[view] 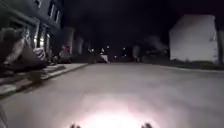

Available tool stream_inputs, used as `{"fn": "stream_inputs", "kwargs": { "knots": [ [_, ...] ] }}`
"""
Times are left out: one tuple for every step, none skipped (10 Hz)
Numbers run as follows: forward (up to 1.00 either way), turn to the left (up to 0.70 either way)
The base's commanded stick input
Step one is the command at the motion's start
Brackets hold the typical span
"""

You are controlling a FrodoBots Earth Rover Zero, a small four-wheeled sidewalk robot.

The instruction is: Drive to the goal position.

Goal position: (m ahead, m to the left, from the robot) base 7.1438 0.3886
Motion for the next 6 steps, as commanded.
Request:
{"fn": "stream_inputs", "kwargs": {
  "knots": [
    [1.00,0.00],
    [1.00,0.00],
    [1.00,0.00],
    [1.00,0.00],
    [1.00,0.00],
    [1.00,-0.04]
  ]
}}
